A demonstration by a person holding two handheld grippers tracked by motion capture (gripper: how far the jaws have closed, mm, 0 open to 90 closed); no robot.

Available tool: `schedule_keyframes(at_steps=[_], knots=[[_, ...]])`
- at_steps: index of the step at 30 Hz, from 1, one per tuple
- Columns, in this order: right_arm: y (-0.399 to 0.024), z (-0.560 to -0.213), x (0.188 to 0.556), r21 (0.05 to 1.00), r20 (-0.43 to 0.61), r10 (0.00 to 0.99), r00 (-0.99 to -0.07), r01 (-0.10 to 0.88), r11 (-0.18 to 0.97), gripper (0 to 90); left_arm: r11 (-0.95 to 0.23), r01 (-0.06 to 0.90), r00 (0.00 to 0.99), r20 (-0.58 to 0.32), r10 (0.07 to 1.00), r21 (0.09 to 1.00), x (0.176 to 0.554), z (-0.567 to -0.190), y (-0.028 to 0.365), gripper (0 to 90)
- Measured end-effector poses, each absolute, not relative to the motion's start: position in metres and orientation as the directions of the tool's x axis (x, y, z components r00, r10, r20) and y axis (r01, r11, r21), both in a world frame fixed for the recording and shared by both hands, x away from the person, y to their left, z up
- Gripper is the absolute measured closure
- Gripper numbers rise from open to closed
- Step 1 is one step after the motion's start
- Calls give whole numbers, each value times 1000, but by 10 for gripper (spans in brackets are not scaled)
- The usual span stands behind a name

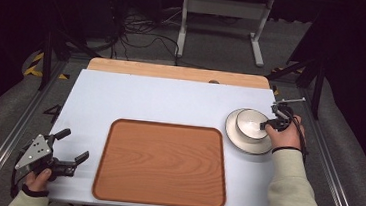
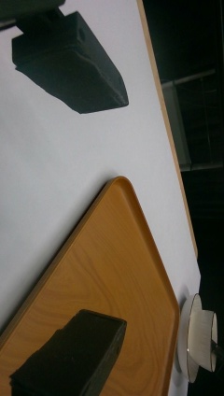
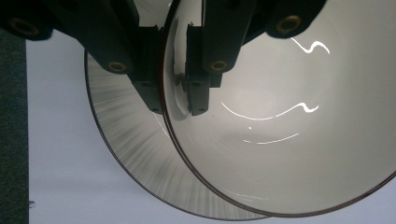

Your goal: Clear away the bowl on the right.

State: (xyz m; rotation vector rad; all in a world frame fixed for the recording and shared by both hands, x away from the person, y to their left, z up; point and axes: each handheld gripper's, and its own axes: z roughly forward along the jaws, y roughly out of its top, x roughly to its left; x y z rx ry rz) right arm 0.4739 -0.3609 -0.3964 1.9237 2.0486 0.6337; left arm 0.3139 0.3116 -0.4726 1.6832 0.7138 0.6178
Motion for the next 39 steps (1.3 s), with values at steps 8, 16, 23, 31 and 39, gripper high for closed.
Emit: schedule_keyframes(at_steps=[8,16,23,31,39], knots=[[-363,-397,472,471,161,986,-35,881,-46,830,-166,137,676,30,736,977,314,-473,312,3],[-362,-394,471,465,194,981,7,880,-98,830,-168,137,676,32,736,976,314,-472,312,3],[-361,-381,470,464,195,980,34,877,-123,826,-168,137,676,32,737,976,314,-472,312,3],[-354,-361,468,475,207,978,33,870,-130,823,-167,138,676,30,737,976,314,-473,312,3],[-349,-338,464,494,216,976,25,859,-131,821,-166,138,675,30,737,976,314,-473,312,3]])
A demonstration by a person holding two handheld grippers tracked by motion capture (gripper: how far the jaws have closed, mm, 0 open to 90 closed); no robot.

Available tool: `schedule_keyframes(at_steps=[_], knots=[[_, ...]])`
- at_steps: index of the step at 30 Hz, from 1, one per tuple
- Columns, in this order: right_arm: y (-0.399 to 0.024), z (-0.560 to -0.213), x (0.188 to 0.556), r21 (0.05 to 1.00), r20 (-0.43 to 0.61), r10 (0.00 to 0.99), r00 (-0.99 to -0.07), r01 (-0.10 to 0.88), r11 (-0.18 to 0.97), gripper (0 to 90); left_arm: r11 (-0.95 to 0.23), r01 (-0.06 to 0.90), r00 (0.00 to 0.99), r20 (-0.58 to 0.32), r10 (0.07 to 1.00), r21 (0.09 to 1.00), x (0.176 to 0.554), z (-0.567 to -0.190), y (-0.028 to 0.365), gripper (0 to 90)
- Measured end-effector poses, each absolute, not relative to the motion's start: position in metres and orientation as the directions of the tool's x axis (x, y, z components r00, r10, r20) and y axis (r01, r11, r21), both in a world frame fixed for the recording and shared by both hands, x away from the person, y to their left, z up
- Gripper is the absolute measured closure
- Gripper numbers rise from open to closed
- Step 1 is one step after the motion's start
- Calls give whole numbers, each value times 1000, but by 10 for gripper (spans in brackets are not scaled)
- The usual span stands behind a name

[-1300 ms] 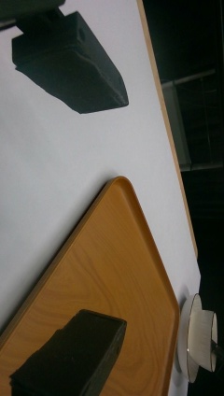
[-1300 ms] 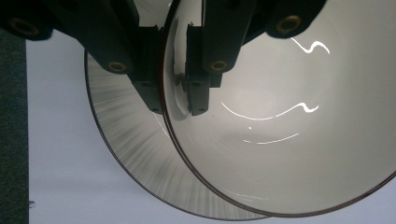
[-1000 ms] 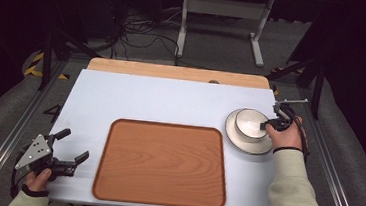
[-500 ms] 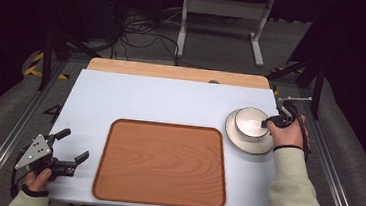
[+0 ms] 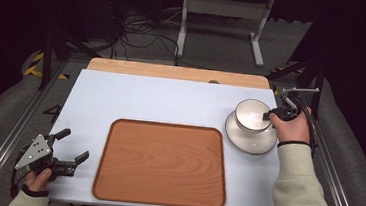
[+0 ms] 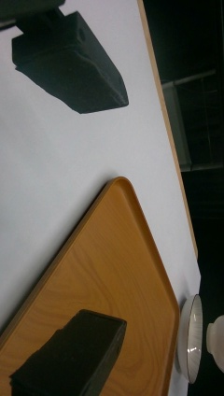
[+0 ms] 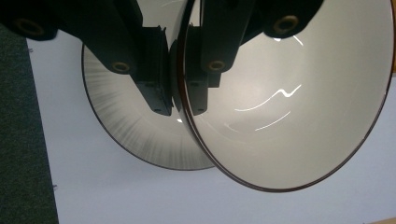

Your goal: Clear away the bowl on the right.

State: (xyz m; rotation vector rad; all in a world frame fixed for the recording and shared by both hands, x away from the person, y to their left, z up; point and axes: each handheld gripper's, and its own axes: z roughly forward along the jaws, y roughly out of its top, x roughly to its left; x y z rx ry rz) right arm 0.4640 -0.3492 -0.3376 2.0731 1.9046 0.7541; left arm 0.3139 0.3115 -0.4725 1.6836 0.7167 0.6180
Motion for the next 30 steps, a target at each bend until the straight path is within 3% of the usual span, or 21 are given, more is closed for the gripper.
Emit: schedule_keyframes(at_steps=[30], knots=[[-308,-273,440,539,162,983,-82,842,-19,819,-170,137,676,33,736,976,314,-472,311,3]])
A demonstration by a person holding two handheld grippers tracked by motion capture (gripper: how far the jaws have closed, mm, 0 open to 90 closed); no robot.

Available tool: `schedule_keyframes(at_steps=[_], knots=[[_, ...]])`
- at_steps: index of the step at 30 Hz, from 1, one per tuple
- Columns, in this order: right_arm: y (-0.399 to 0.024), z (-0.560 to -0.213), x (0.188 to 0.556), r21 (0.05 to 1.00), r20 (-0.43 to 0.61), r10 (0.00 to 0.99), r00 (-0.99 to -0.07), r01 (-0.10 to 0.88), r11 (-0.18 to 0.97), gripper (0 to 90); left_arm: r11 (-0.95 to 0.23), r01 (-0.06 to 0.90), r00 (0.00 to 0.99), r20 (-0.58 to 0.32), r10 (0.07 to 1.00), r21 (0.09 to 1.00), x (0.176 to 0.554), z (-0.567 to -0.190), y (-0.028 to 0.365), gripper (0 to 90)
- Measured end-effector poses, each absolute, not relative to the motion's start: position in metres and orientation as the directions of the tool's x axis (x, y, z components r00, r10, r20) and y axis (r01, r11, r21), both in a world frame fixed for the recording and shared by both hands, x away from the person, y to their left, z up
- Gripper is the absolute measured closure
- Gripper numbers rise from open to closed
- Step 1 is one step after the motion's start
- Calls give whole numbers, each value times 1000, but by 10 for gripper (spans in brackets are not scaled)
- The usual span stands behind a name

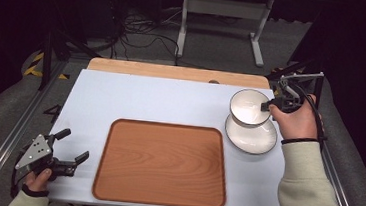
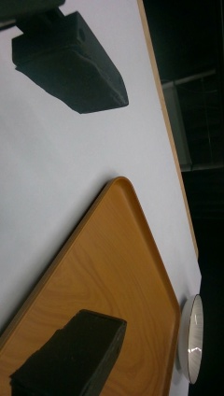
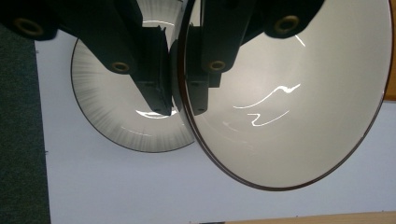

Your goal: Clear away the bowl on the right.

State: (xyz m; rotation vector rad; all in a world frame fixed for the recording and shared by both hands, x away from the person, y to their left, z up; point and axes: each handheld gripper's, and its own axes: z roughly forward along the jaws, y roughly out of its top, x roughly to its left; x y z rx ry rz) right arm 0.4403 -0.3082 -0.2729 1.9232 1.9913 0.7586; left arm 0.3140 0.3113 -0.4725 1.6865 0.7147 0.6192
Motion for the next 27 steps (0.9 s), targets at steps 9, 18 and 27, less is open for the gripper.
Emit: schedule_keyframes(at_steps=[9,18,27], knots=[[-278,-268,437,538,162,975,-151,842,41,819,-172,136,678,35,735,976,314,-472,311,3],[-242,-264,431,539,175,956,-235,836,107,818,-173,136,679,35,733,976,314,-472,311,3],[-213,-266,431,525,187,937,-294,836,157,818,-171,133,678,36,734,976,314,-473,311,3]])
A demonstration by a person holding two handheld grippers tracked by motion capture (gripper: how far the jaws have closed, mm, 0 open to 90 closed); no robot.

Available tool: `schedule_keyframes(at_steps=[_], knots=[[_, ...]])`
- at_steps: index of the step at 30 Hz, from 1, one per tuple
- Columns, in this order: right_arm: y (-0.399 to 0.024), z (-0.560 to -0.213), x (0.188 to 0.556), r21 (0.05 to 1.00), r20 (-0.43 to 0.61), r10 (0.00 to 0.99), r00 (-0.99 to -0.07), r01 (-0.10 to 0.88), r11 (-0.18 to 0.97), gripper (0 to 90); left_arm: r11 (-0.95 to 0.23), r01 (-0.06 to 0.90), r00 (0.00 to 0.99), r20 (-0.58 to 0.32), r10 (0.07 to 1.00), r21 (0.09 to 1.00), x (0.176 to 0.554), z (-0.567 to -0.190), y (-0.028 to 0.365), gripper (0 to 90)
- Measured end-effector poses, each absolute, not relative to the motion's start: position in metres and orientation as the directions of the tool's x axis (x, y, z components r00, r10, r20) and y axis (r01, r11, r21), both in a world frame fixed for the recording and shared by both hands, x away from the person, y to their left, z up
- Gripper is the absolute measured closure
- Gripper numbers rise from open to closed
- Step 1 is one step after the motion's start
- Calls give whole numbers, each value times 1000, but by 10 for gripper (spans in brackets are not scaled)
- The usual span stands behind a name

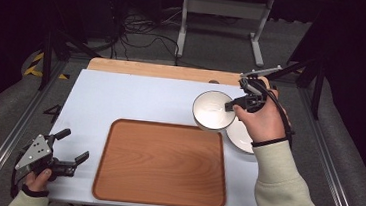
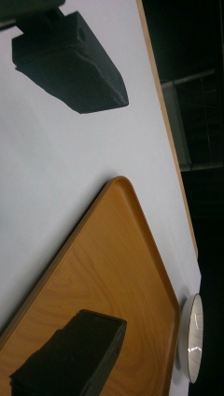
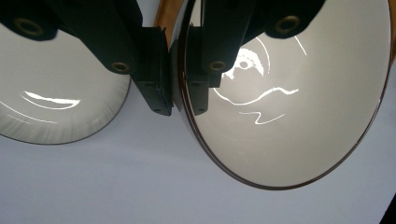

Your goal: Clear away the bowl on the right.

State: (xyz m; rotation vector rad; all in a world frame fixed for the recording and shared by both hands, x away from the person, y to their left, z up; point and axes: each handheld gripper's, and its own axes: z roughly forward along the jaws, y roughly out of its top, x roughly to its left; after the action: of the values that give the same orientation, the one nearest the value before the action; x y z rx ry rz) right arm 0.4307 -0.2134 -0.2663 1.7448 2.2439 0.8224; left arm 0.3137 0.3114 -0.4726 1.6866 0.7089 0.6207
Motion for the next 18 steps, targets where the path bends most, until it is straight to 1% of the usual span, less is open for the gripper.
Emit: schedule_keyframes(at_steps=[8,13,18], knots=[[-186,-266,427,523,207,913,-351,829,200,818,-169,130,678,36,735,977,313,-473,311,3],[-169,-269,424,518,196,898,-394,819,246,815,-170,130,678,37,734,977,313,-473,311,3],[-156,-268,421,525,232,873,-429,811,259,814,-169,132,678,35,735,977,314,-473,311,3]])
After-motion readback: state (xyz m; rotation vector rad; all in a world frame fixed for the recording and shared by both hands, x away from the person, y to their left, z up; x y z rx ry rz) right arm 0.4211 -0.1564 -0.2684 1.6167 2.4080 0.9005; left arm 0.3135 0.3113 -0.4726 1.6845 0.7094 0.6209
